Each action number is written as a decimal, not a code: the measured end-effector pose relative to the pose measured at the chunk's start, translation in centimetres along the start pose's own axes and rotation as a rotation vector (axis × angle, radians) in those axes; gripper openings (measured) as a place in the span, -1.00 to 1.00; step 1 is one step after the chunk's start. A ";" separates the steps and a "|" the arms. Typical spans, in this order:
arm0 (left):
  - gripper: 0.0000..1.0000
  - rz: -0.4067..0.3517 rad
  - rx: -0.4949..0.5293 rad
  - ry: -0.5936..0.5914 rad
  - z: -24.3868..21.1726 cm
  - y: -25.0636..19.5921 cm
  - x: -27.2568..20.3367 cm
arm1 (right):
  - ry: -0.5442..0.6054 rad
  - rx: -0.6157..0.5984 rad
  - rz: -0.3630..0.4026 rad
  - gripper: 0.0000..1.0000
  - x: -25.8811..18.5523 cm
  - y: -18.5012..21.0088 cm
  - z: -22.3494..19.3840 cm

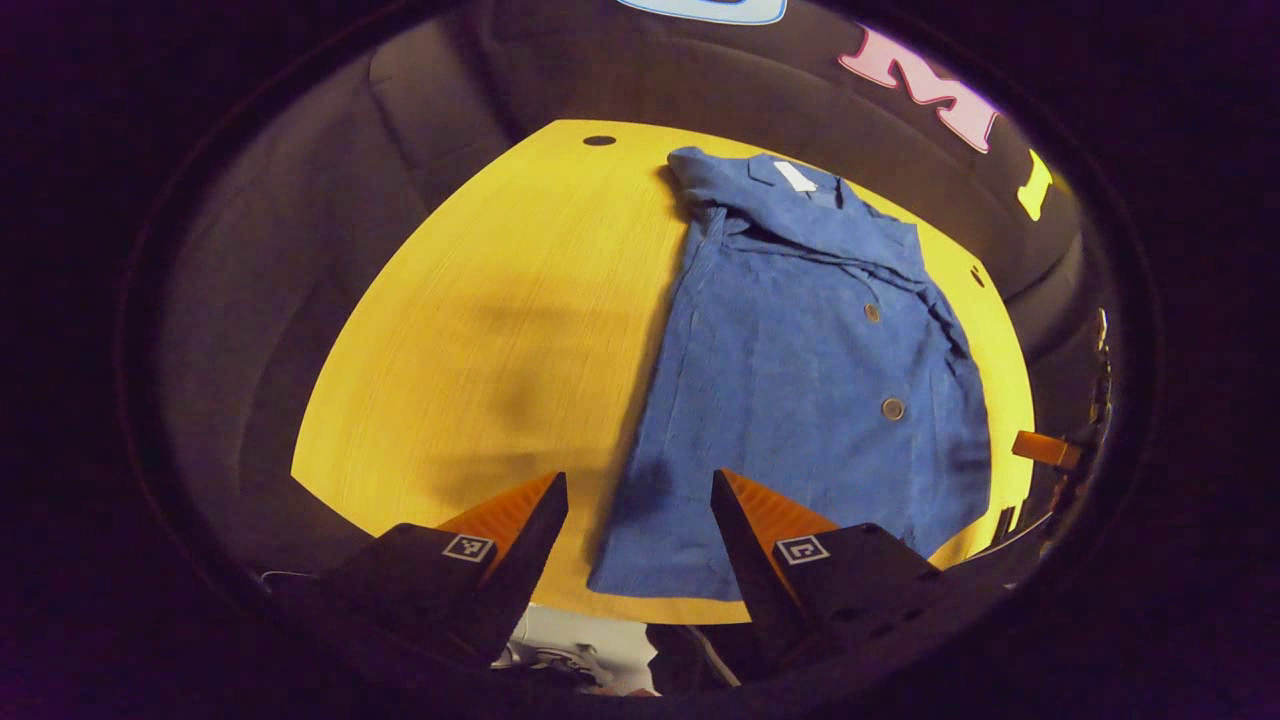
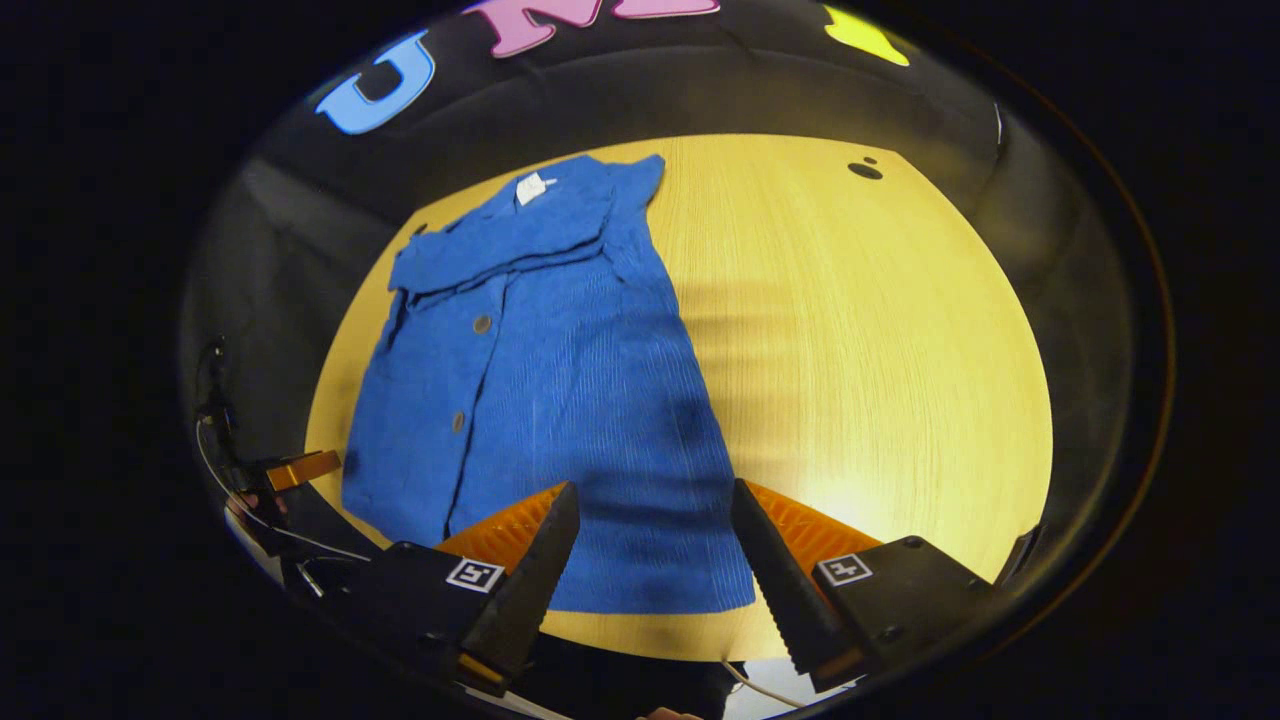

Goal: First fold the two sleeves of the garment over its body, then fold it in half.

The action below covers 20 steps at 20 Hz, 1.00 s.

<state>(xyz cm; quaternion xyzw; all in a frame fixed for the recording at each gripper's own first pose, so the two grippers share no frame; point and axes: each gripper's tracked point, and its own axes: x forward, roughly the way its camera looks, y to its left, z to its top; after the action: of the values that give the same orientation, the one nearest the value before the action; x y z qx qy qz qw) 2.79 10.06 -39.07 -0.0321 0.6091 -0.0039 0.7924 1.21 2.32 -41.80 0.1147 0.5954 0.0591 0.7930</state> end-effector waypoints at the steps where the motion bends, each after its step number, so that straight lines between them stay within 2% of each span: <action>1: 0.70 0.004 0.007 0.026 -0.6 -0.1 0.4 | 0.029 -0.011 -0.013 0.95 0.4 0.0 -0.9; 8: 0.70 -0.042 0.027 0.111 -1.8 -2.3 1.4 | 0.139 -0.040 -0.103 0.98 1.6 -2.0 -4.2; 10: 0.70 -0.037 0.035 0.132 -1.9 -2.6 1.7 | 0.153 -0.031 -0.119 0.98 1.8 -2.5 -4.4; 11: 0.77 -0.037 0.040 0.141 -2.0 -2.8 1.7 | 0.155 -0.031 -0.129 0.98 2.0 -2.7 -4.5; 13: 0.62 -0.036 0.063 0.145 -1.7 -3.3 1.9 | 0.178 -0.033 -0.152 0.98 2.3 -3.3 -4.8; 15: 0.77 -0.014 0.091 0.163 -2.0 -3.3 1.9 | 0.194 -0.031 -0.163 0.98 2.7 -3.3 -5.0; 17: 0.70 0.027 0.129 0.191 -2.2 -3.1 2.1 | 0.214 -0.038 -0.163 0.98 3.2 -3.2 -5.3; 20: 0.68 0.027 0.131 0.205 -2.0 -3.2 2.0 | 0.247 -0.051 -0.169 0.98 3.3 -3.1 -5.9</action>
<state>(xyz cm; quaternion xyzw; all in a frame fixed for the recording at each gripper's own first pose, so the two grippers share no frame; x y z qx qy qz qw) 1.47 6.66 -41.35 0.0283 0.6859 -0.0364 0.7262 -3.59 0.72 -47.24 0.0361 0.6944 0.0211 0.7184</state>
